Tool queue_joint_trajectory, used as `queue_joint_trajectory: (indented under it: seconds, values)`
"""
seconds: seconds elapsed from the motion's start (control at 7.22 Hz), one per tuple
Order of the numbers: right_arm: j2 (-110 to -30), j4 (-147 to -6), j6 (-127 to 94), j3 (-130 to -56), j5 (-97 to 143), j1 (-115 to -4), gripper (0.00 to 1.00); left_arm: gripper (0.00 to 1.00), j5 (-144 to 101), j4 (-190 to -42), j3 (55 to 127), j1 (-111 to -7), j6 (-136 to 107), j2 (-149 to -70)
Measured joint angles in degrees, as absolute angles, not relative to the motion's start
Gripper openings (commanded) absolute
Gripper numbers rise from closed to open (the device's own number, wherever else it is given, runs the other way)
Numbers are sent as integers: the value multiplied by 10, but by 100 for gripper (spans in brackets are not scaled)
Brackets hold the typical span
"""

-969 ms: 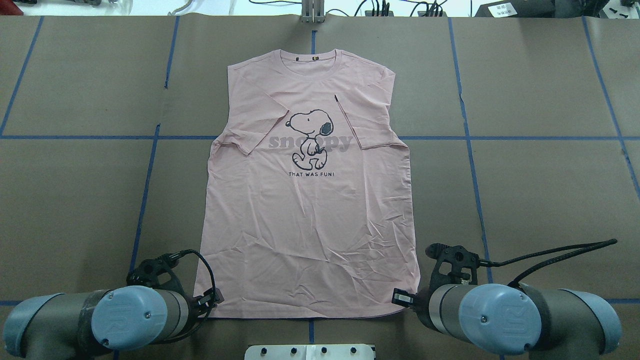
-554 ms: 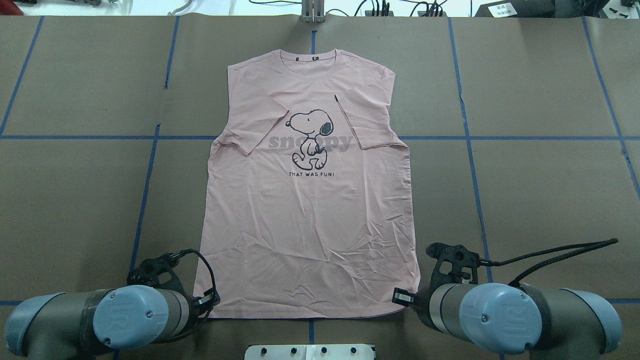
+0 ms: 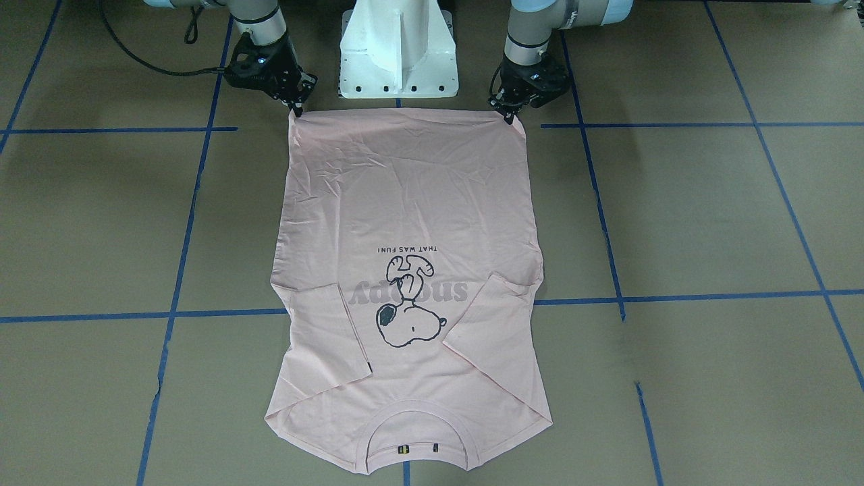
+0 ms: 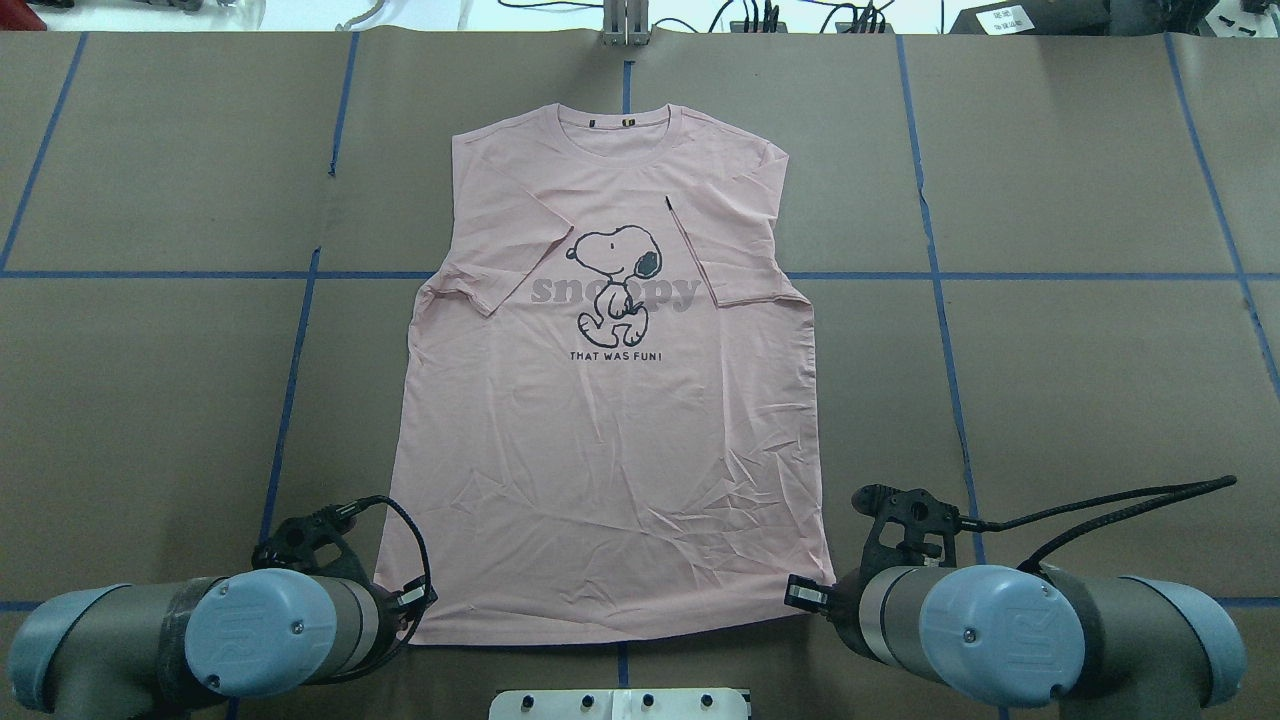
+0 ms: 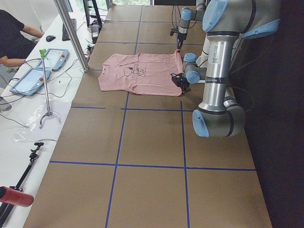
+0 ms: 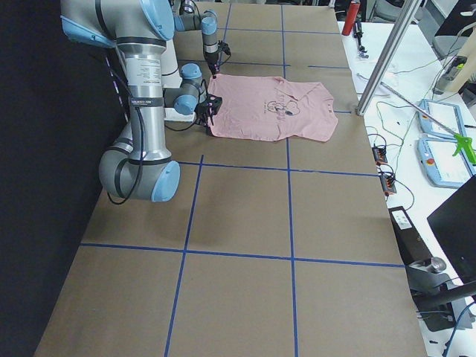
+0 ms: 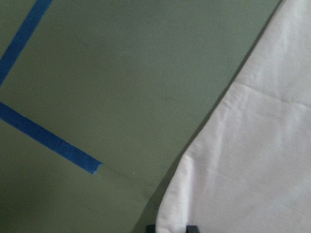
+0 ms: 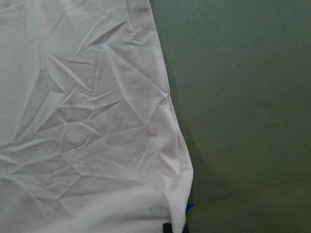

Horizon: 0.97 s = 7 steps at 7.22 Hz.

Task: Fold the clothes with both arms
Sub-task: 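Lift the hem with both grippers and fold it toward the collar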

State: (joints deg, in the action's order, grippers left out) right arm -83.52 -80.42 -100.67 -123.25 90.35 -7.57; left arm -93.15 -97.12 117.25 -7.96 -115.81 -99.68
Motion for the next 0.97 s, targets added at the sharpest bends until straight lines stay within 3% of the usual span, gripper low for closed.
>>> queue_joint_trajectory:
  seconds: [0.55, 0.97]
  values:
    - [-856, -805, -1004, -1264, 955, -107, 0, 0, -935, -950, 1225, -80, -1151, -1004]
    - [-904, -806, -1004, -1328, 1020, -96, 0, 0, -953, -844, 1320, -42, -1150, -1047]
